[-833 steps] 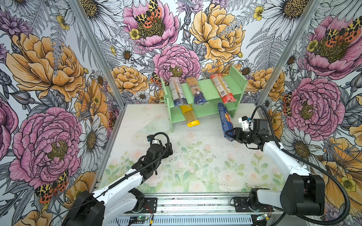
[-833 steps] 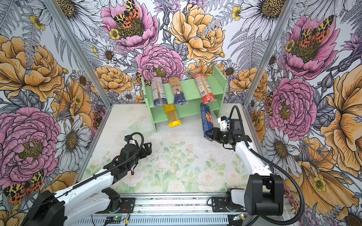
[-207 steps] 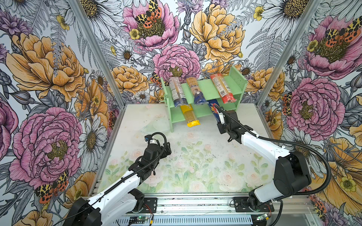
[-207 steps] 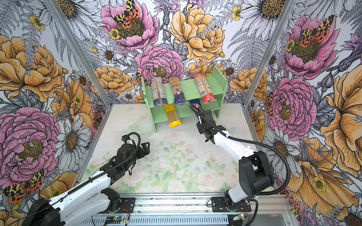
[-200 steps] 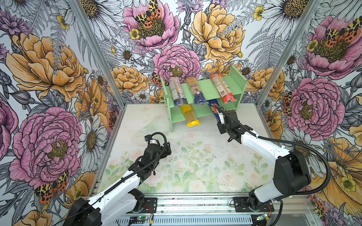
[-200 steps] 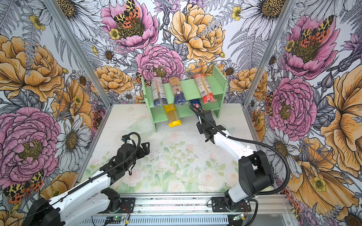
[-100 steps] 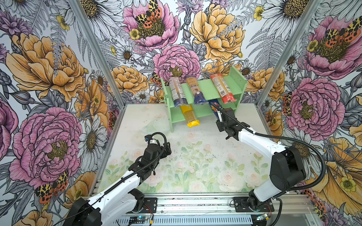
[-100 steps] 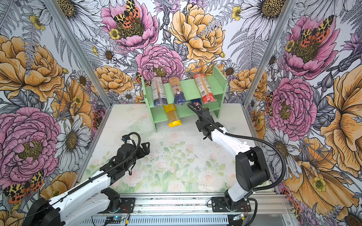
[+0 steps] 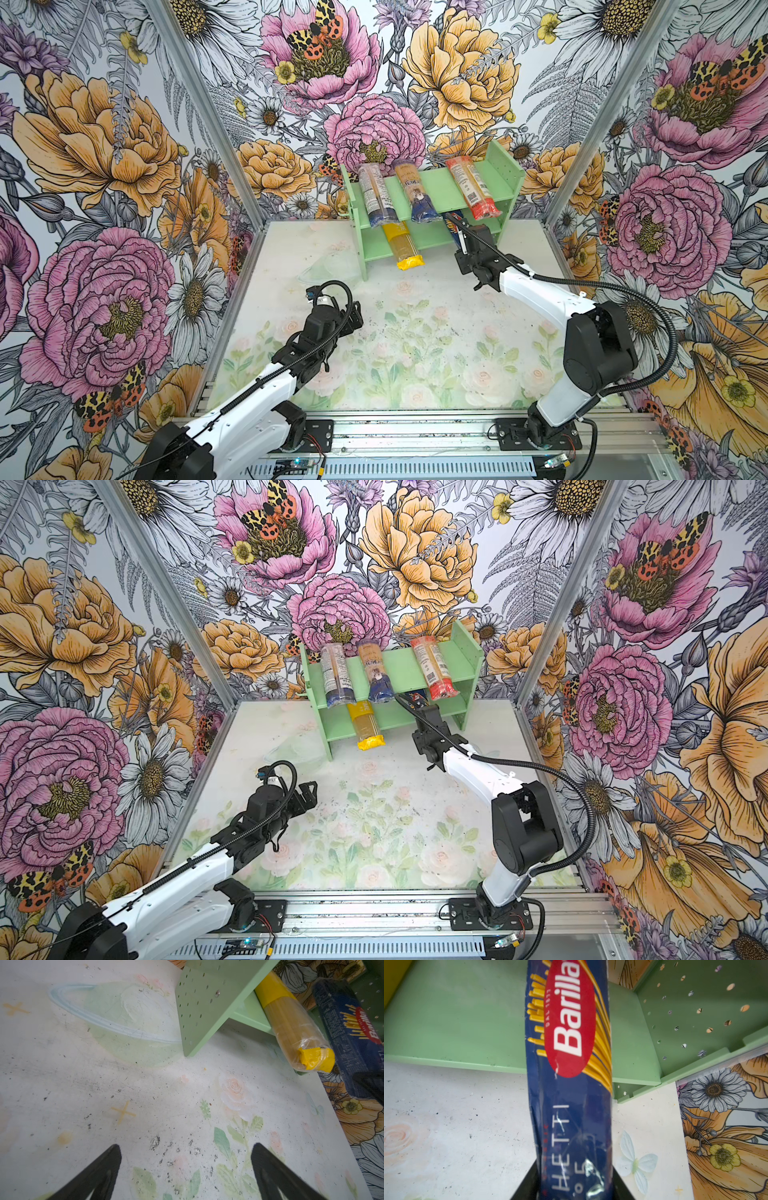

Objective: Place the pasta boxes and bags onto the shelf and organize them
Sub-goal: 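Push the Barilla box into the lower tier beside the yellow bag with the right gripper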

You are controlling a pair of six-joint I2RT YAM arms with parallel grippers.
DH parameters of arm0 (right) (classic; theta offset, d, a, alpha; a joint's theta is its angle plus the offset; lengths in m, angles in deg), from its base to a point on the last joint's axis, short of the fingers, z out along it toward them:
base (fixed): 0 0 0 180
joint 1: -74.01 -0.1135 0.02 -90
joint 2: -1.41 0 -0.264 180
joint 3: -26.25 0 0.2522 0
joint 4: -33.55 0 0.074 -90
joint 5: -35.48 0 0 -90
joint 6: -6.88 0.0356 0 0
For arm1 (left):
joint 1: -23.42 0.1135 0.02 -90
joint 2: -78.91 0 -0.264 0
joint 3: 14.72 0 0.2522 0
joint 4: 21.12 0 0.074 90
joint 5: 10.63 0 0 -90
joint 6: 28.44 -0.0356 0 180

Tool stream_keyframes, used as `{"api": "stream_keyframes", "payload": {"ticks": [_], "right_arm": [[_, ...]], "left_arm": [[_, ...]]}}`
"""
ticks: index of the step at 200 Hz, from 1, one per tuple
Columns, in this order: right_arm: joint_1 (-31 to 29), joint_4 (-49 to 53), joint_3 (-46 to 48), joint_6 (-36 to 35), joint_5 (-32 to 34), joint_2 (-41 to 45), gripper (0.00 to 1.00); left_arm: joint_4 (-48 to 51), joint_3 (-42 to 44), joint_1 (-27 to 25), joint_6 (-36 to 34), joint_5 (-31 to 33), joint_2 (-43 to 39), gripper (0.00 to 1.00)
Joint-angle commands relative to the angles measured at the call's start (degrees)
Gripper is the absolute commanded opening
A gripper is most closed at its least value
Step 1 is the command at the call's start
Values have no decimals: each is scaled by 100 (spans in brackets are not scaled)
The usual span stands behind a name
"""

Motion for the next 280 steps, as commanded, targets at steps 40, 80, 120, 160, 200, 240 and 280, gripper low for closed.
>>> {"api": "stream_keyframes", "payload": {"ticks": [40,80,120,160,200,240,280], "right_arm": [[-57,-1015,-574,284,98,48,0],[-60,-1159,-629,360,26,-57,0],[-61,-1366,-687,462,-42,-189,0],[-71,-1496,-771,552,-80,-300,0],[-74,-1603,-762,547,-80,-365,0],[-74,-1707,-808,511,-46,-468,0],[-72,-1724,-966,533,-36,-652,0]], "left_arm": [[-139,-1,58,-62,-117,-79,99],[-149,13,70,-57,-125,-79,99],[-155,14,85,-62,-140,-82,99],[-149,31,104,-53,-156,-97,99],[-131,29,133,-55,-163,-114,99],[-140,22,156,-55,-177,-97,99],[-150,30,162,-58,-185,-79,99]]}}
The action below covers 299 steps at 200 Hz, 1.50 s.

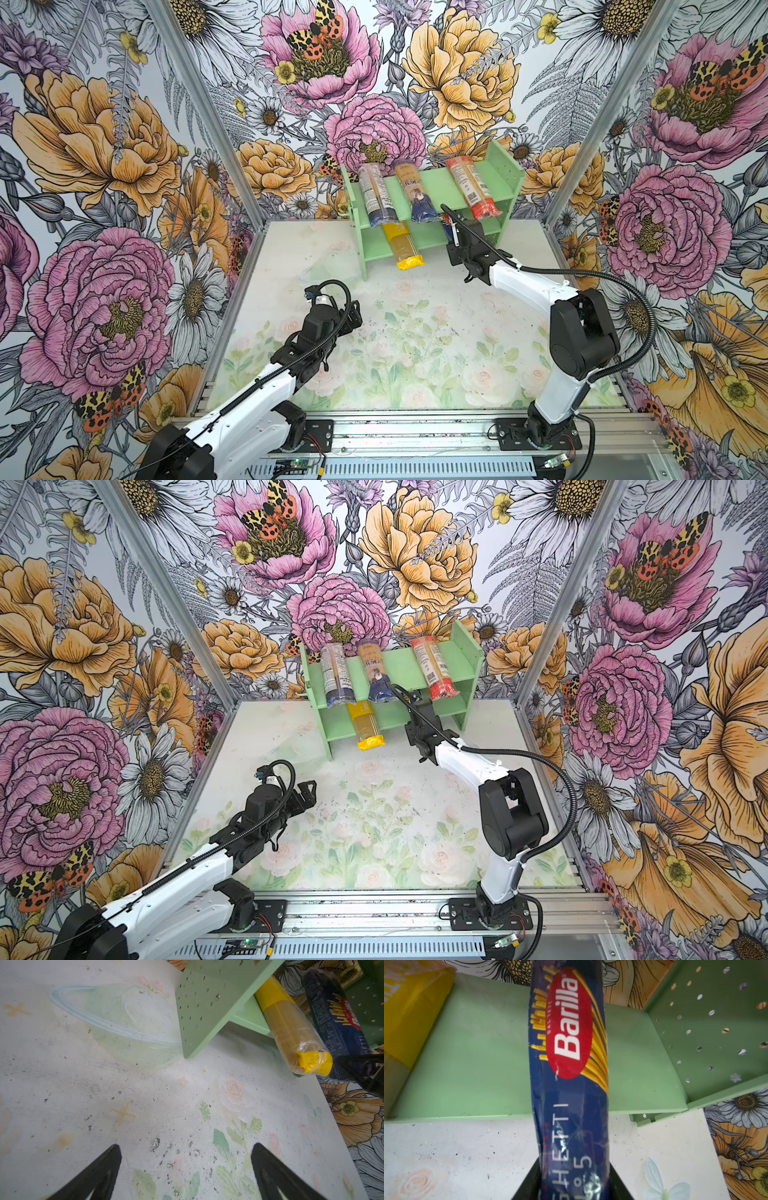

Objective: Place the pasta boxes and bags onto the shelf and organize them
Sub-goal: 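Push the Barilla box into the lower tier beside the yellow bag with the right gripper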

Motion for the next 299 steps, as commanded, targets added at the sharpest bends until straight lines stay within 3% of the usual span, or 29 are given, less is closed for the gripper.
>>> {"api": "stream_keyframes", "payload": {"ticks": [1,99,169,299], "right_arm": [[-28,-1055,-492,136,200,39,0],[-28,-1047,-419,123,316,-55,0],[-26,-990,-336,136,367,-89,25],[-13,-973,-314,69,428,-298,45]], "left_arm": [[-134,30,72,-62,-104,-48,99],[-104,40,106,-64,-104,-79,99],[-114,48,106,-47,-121,-75,99],[-74,75,116,-38,-113,-128,99]]}}
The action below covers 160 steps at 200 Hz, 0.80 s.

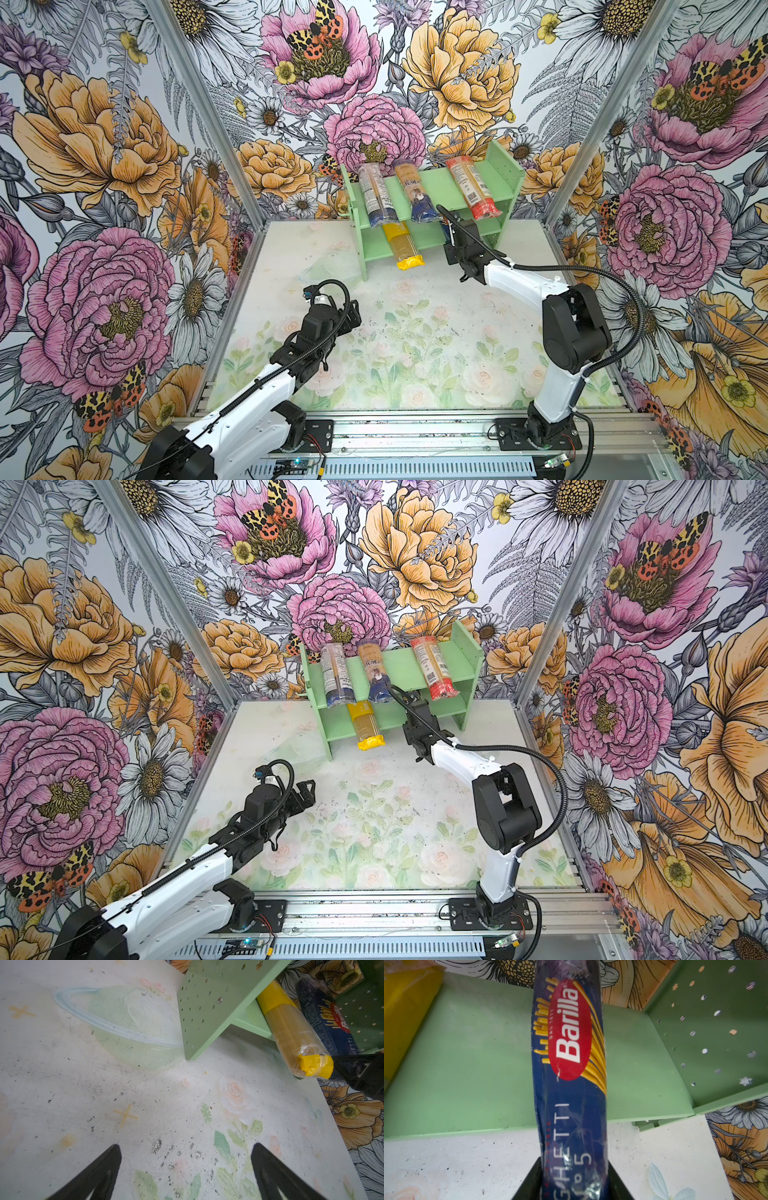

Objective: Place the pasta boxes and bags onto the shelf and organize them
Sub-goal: 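Push the Barilla box into the lower tier beside the yellow bag with the right gripper, then open the right gripper and release the Barilla box on the lower tier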

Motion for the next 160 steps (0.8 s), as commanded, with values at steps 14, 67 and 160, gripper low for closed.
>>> {"api": "stream_keyframes", "payload": {"ticks": [14,67,160], "right_arm": [[-13,-732,-239,-11,234,-39,51],[-22,-733,-135,-97,247,37,55],[-26,-766,621,-562,-115,718,61]], "left_arm": [[-81,63,57,-38,-106,-91,99],[-92,69,52,-29,-116,-90,99],[-83,33,54,-37,-117,-82,99]]}}
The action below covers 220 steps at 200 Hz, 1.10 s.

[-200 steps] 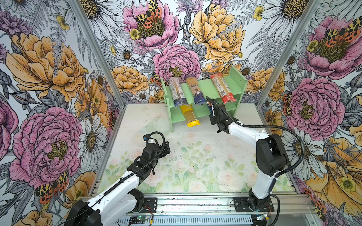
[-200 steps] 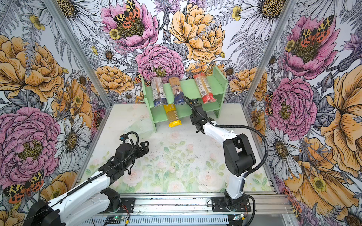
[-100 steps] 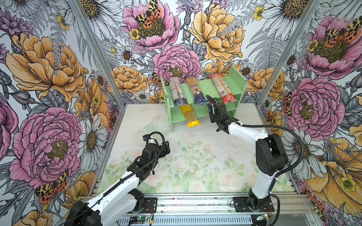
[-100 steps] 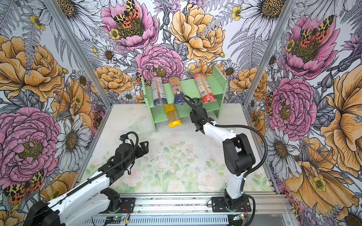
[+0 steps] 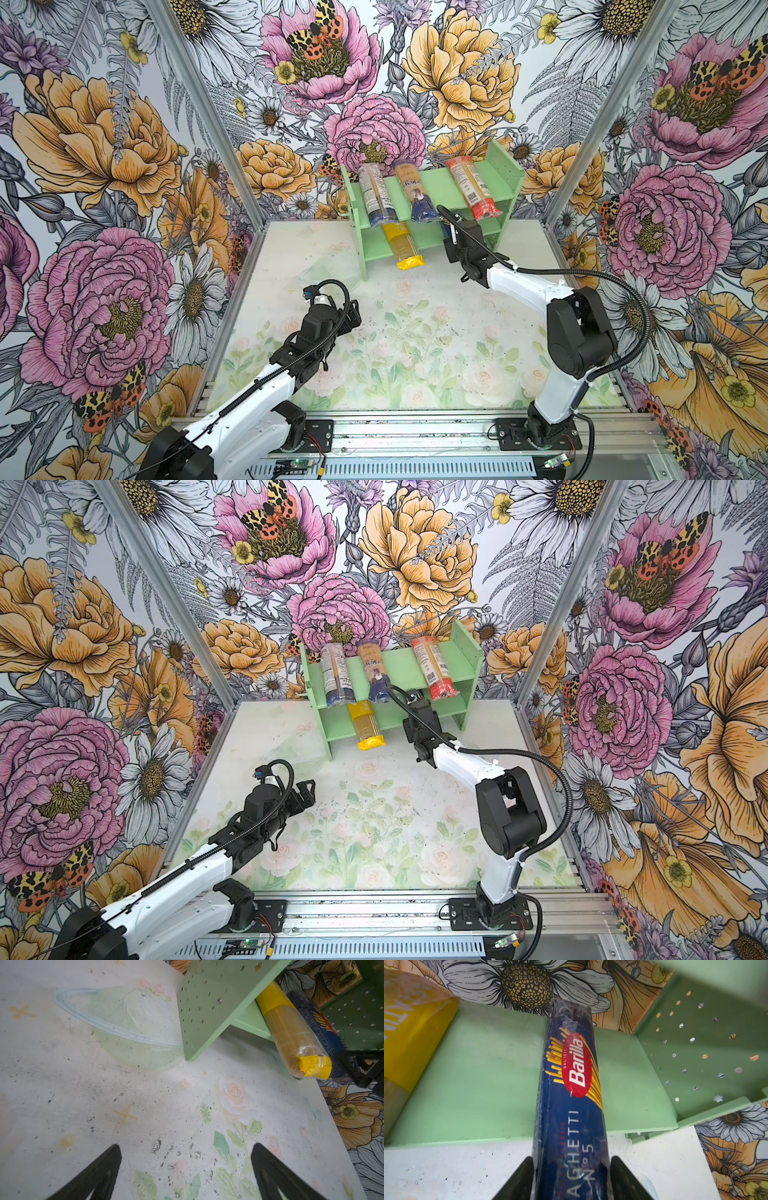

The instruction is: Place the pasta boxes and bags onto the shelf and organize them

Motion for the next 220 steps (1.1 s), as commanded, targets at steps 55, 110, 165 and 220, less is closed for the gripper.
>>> {"api": "stream_keyframes", "payload": {"ticks": [55,110,165,220], "right_arm": [[-13,-193,841,-553,-659,1043,61],[111,76,1560,-666,-1226,1890,62],[541,396,2098,-500,-1855,2652,63],[1512,387,2350,-194,-2682,3065,62]], "left_arm": [[74,-29,54,-107,-117,-153,99],[316,-232,71,-276,-3,-322,99],[406,-446,115,-461,-12,-267,99],[523,-786,176,-866,75,-277,99]]}}
